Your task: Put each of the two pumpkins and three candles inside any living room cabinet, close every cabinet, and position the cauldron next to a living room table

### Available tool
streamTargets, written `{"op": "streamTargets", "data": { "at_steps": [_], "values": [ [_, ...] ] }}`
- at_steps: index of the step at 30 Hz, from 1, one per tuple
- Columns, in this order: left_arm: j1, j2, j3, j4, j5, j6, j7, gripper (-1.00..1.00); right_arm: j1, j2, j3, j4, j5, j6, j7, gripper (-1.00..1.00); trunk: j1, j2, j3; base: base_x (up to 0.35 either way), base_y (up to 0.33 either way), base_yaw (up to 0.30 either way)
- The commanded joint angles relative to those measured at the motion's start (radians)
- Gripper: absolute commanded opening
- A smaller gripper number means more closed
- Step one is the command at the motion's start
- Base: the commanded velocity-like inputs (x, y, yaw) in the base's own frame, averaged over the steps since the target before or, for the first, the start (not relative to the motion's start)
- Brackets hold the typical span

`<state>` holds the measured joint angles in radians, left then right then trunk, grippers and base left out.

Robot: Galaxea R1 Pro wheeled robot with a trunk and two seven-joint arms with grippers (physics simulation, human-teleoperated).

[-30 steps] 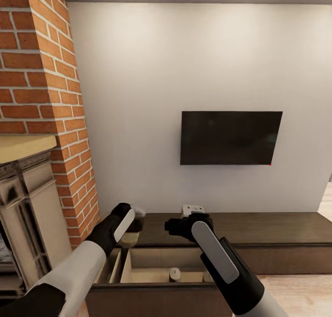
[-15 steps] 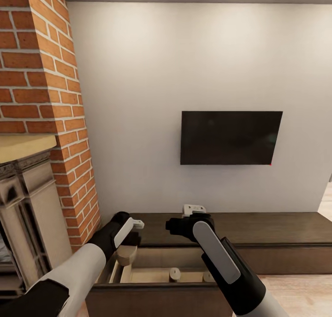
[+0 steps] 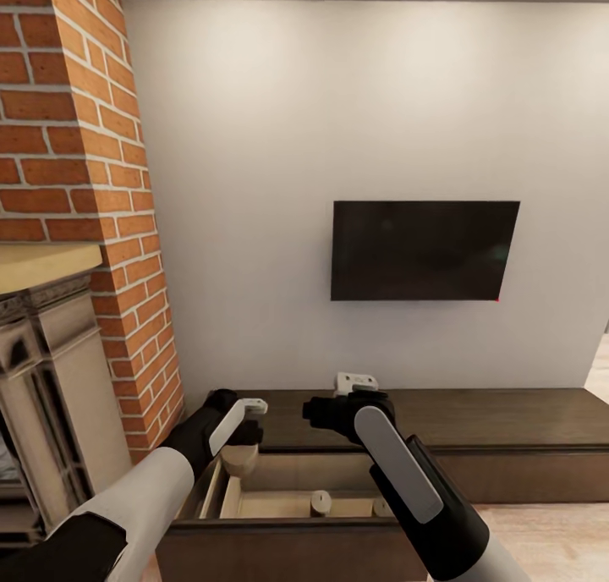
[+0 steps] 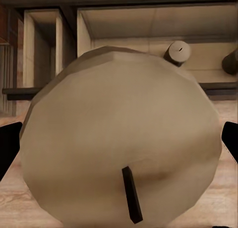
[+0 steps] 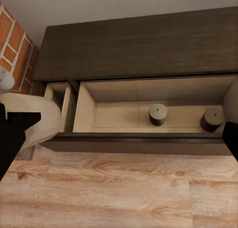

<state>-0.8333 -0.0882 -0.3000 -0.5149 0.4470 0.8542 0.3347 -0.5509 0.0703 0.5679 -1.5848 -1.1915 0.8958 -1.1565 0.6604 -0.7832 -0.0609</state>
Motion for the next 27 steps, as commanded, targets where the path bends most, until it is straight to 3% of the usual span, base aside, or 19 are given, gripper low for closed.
{"op": "streamTargets", "data": {
  "at_steps": [1,10,14,18,22,23,25,27],
  "values": [
    [-0.001,0.001,-0.006,-0.001,0.009,-0.001,0.007,-1.00,-0.001,0.000,0.000,-0.001,-0.008,0.000,-0.010,1.00,0.004,-0.009,-0.005,0.000,0.000,0.000],
    [-0.001,0.001,-0.007,-0.001,0.005,-0.006,0.003,-1.00,-0.001,-0.006,0.002,-0.001,-0.008,-0.110,-0.007,1.00,0.039,-0.072,-0.033,0.000,0.000,0.000],
    [-0.001,0.001,-0.007,-0.001,0.004,-0.006,0.003,-1.00,-0.001,-0.012,-0.038,-0.001,-0.008,-0.125,-0.007,1.00,0.054,-0.100,-0.046,0.000,0.000,0.000],
    [0.000,0.001,-0.007,-0.001,0.004,-0.006,0.003,-1.00,0.001,-0.034,-0.148,-0.001,-0.008,-0.128,-0.001,1.00,0.069,-0.128,-0.058,0.000,0.000,0.000],
    [0.000,0.000,-0.007,-0.001,0.004,-0.006,0.003,-1.00,0.012,-0.048,-0.316,-0.001,-0.019,-0.118,0.039,1.00,0.085,-0.156,-0.071,0.000,0.000,0.000],
    [0.000,0.000,-0.007,-0.001,0.004,-0.006,0.003,-1.00,0.016,-0.051,-0.337,-0.001,-0.021,-0.113,0.062,1.00,0.089,-0.163,-0.074,0.000,0.000,0.000],
    [0.000,0.000,-0.007,-0.001,0.004,-0.006,0.003,-1.00,0.032,-0.071,-0.402,-0.001,-0.026,-0.067,0.182,1.00,0.096,-0.177,-0.080,0.000,0.000,0.000],
    [0.000,0.000,-0.007,-0.001,0.004,-0.006,0.003,-1.00,0.055,-0.113,-0.528,0.001,-0.054,0.068,0.444,1.00,0.104,-0.191,-0.087,0.000,0.000,0.000]
  ]
}}
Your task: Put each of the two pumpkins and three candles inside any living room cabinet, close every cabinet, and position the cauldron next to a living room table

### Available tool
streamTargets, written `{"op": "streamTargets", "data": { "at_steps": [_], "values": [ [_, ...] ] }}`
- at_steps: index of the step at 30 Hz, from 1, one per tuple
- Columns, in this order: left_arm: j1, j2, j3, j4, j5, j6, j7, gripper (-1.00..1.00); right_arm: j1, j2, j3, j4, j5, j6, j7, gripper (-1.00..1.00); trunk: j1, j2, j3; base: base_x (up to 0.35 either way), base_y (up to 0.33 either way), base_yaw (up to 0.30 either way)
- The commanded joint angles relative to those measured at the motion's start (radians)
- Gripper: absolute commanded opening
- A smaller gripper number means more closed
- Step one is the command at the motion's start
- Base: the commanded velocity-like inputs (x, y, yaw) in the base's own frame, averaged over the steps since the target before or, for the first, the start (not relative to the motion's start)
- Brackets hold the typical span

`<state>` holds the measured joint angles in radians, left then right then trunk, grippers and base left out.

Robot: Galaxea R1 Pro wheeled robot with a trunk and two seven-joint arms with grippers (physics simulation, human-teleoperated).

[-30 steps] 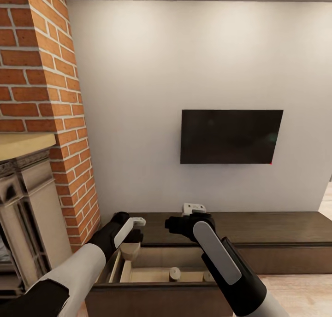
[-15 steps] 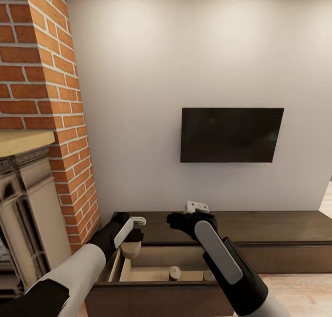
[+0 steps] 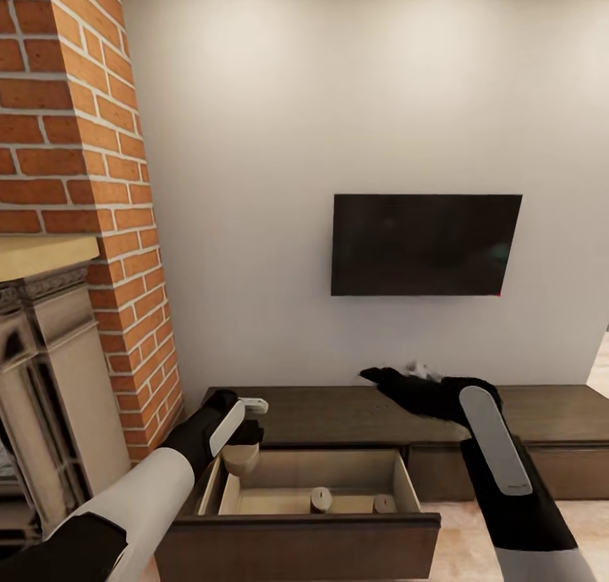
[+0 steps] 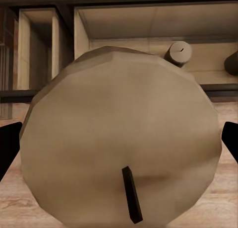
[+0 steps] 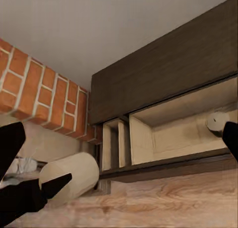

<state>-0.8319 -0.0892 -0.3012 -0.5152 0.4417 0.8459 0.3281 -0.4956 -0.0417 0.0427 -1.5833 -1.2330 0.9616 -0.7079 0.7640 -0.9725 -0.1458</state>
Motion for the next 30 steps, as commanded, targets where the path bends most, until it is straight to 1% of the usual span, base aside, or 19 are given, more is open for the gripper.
{"op": "streamTargets", "data": {
  "at_steps": [1,2,3,4,5,6,7,8,10,11,12,13,14,15,17,18,19,23,30],
  "values": [
    [-0.001,0.000,-0.006,-0.001,0.009,0.002,0.009,-1.00,0.004,-0.013,-0.036,0.001,-0.021,0.029,0.060,1.00,0.004,-0.008,-0.005,0.000,0.000,0.000],
    [-0.001,0.000,-0.006,-0.001,0.009,0.002,0.009,-1.00,0.016,-0.036,-0.092,0.004,-0.034,0.066,0.171,1.00,0.008,-0.015,-0.008,0.000,0.000,0.000],
    [-0.001,0.000,-0.006,-0.001,0.009,0.002,0.009,-1.00,0.021,-0.048,-0.112,0.006,-0.039,0.079,0.216,1.00,0.012,-0.022,-0.011,0.000,0.000,0.000],
    [-0.001,0.000,-0.006,-0.001,0.009,0.002,0.009,-1.00,0.029,-0.070,-0.139,0.009,-0.047,0.086,0.286,1.00,0.016,-0.029,-0.014,0.000,0.000,0.000],
    [-0.001,0.000,-0.006,-0.001,0.009,0.002,0.009,-1.00,0.032,-0.080,-0.149,0.011,-0.052,0.086,0.311,1.00,0.019,-0.036,-0.017,0.000,0.000,0.000],
    [-0.001,0.000,-0.006,-0.001,0.009,0.002,0.009,-1.00,0.036,-0.095,-0.161,0.012,-0.069,0.086,0.348,1.00,0.023,-0.043,-0.020,0.000,0.000,0.000],
    [-0.001,0.000,-0.006,-0.002,0.009,0.002,0.009,-1.00,0.037,-0.100,-0.162,0.013,-0.080,0.086,0.361,1.00,0.027,-0.050,-0.024,0.000,0.000,0.000],
    [-0.002,0.000,-0.006,-0.002,0.009,0.002,0.009,-1.00,0.039,-0.111,-0.156,0.014,-0.111,0.086,0.380,1.00,0.031,-0.057,-0.027,0.000,0.000,0.000],
    [-0.001,0.000,-0.006,-0.002,0.009,0.002,0.009,-1.00,0.041,-0.123,-0.141,0.015,-0.147,0.086,0.392,1.00,0.039,-0.071,-0.033,0.000,0.000,0.000],
    [-0.001,0.000,-0.006,-0.002,0.009,0.002,0.009,-1.00,0.042,-0.142,-0.125,0.019,-0.186,0.086,0.400,1.00,0.042,-0.078,-0.036,0.000,0.000,0.000],
    [-0.001,0.000,-0.006,-0.002,0.009,0.002,0.009,-1.00,0.042,-0.154,-0.117,0.022,-0.206,0.086,0.402,1.00,0.046,-0.085,-0.039,0.000,0.000,0.000],
    [-0.001,0.000,-0.006,-0.002,0.009,0.002,0.009,-1.00,0.042,-0.178,-0.099,0.029,-0.248,0.086,0.406,1.00,0.050,-0.092,-0.042,0.000,0.000,0.000],
    [-0.001,0.000,-0.006,-0.003,0.009,0.002,0.009,-1.00,0.042,-0.189,-0.089,0.032,-0.270,0.086,0.408,1.00,0.054,-0.099,-0.045,0.000,0.000,0.000],
    [-0.001,0.000,-0.006,-0.003,0.009,0.002,0.009,-1.00,0.043,-0.207,-0.068,0.036,-0.307,0.086,0.410,1.00,0.058,-0.106,-0.049,0.000,0.000,0.000],
    [-0.002,0.000,-0.006,-0.003,0.009,0.002,0.009,-1.00,0.043,-0.218,-0.046,0.039,-0.333,0.086,0.411,1.00,0.065,-0.120,-0.055,0.000,0.000,0.000],
    [-0.001,0.000,-0.006,-0.003,0.009,0.002,0.009,-1.00,0.043,-0.226,-0.028,0.041,-0.350,0.086,0.411,1.00,0.069,-0.127,-0.058,0.000,0.000,0.000],
    [-0.001,0.000,-0.006,-0.003,0.009,0.002,0.009,-1.00,0.043,-0.231,-0.014,0.042,-0.360,0.086,0.411,1.00,0.073,-0.134,-0.061,0.000,0.000,0.000],
    [-0.001,0.000,-0.006,-0.003,0.009,0.002,0.009,-1.00,0.043,-0.238,0.016,0.046,-0.373,0.086,0.406,1.00,0.088,-0.162,-0.074,0.000,0.000,0.000],
    [-0.002,0.000,-0.005,-0.003,0.009,-0.001,0.009,-1.00,0.043,-0.240,0.030,0.046,-0.375,0.086,0.404,1.00,0.115,-0.211,-0.096,0.000,0.000,0.000]
  ]
}}
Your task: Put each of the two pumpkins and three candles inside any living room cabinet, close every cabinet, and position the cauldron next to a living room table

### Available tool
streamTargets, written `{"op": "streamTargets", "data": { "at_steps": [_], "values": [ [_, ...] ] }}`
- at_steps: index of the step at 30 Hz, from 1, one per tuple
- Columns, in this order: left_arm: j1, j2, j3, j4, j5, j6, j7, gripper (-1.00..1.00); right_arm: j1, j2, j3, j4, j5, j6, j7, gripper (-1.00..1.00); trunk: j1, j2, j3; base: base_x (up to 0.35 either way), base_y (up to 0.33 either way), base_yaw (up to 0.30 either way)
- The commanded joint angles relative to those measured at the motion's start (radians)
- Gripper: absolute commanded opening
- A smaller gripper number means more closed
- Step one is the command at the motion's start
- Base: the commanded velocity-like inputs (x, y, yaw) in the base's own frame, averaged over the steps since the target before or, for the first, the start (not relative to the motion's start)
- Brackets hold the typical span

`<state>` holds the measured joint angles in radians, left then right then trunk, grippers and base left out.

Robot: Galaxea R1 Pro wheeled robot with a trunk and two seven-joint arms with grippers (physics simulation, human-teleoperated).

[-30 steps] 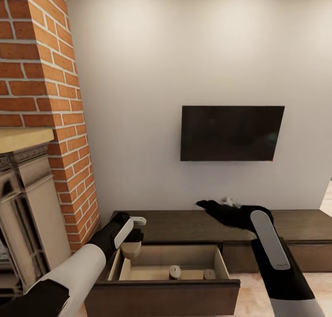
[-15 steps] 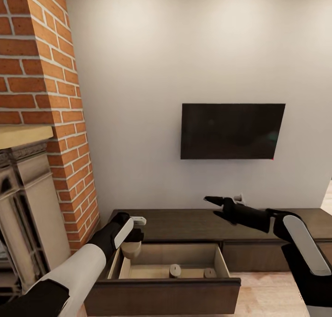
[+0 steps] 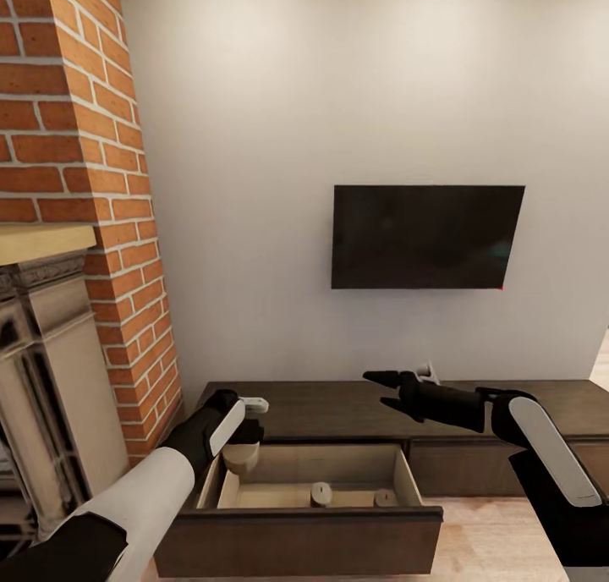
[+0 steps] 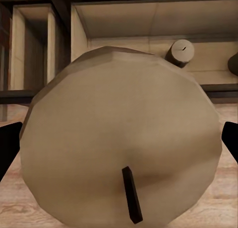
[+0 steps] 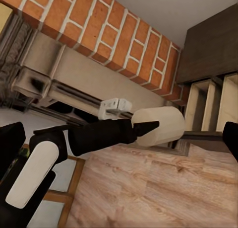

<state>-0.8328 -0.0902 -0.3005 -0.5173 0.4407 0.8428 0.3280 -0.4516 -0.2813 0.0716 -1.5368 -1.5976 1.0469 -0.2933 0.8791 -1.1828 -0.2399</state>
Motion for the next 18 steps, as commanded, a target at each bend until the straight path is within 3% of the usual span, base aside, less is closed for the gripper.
{"op": "streamTargets", "data": {
  "at_steps": [1,6,12,18],
  "values": [
    [-0.001,0.000,-0.006,-0.001,0.010,0.001,0.009,-1.00,-0.001,-0.001,0.001,-0.001,-0.010,0.000,-0.011,1.00,0.004,-0.008,-0.005,0.000,0.000,0.000],
    [-0.001,0.000,-0.005,0.000,0.010,-0.002,0.009,-1.00,-0.001,-0.001,0.003,-0.002,-0.008,0.000,-0.012,1.00,0.023,-0.043,-0.020,0.000,0.000,0.000],
    [-0.002,-0.002,-0.005,0.000,0.010,-0.002,0.009,-1.00,-0.001,-0.001,0.034,-0.002,-0.007,0.000,-0.012,1.00,0.046,-0.085,-0.039,0.000,0.000,0.000],
    [-0.002,-0.003,-0.004,0.000,0.010,-0.002,-0.001,-1.00,-0.001,-0.001,0.042,-0.001,-0.006,0.000,-0.012,1.00,0.054,-0.099,-0.045,0.000,0.000,0.000]
  ]
}}
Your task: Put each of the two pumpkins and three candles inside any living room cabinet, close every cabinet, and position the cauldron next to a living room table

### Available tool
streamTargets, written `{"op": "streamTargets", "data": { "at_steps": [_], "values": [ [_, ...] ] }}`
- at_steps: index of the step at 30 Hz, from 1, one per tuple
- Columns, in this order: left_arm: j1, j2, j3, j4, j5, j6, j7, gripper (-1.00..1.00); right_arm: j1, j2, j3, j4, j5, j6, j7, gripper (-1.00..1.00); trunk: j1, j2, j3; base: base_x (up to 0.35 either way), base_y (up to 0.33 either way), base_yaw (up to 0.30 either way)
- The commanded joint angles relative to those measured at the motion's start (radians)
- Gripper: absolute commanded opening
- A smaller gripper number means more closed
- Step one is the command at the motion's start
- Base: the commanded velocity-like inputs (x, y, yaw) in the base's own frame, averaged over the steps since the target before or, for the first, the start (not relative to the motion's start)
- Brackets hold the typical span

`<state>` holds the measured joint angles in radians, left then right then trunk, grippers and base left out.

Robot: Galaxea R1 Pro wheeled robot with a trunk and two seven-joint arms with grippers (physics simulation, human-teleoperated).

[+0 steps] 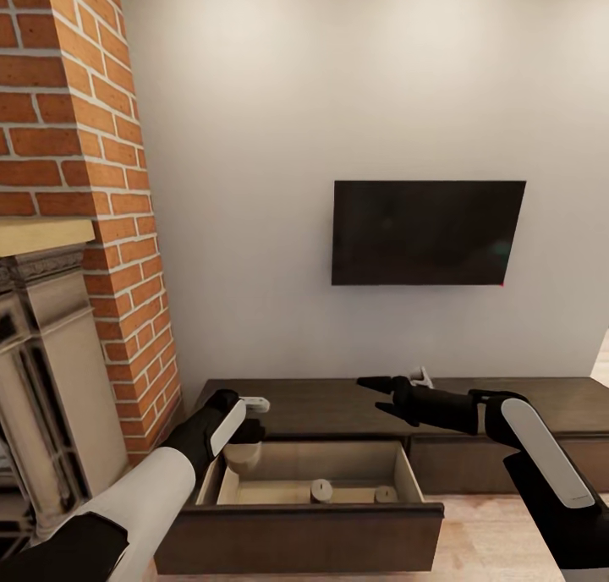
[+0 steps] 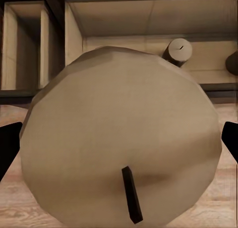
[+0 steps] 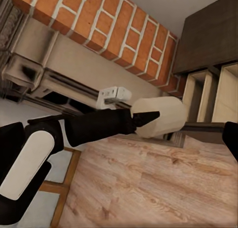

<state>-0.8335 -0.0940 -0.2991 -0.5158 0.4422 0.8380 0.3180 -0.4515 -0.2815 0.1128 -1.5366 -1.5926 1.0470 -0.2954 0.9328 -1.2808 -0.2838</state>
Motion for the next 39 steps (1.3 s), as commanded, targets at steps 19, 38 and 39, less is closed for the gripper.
{"op": "streamTargets", "data": {
  "at_steps": [19,38,39],
  "values": [
    [-0.001,-0.002,-0.005,-0.006,0.009,0.004,-0.023,-1.00,-0.001,0.000,0.002,0.000,-0.010,0.000,-0.013,1.00,0.054,-0.099,-0.045,0.000,0.000,0.000],
    [-0.001,-0.004,-0.005,-0.006,0.009,0.007,-0.023,-1.00,-0.001,0.001,0.004,0.000,-0.010,0.000,-0.015,1.00,0.054,-0.099,-0.045,0.150,-0.026,0.000],
    [-0.001,-0.004,-0.005,-0.006,0.009,0.007,-0.023,-1.00,-0.001,0.001,0.004,0.000,-0.010,0.000,-0.015,1.00,0.054,-0.099,-0.045,0.167,-0.153,0.000]
  ]
}}
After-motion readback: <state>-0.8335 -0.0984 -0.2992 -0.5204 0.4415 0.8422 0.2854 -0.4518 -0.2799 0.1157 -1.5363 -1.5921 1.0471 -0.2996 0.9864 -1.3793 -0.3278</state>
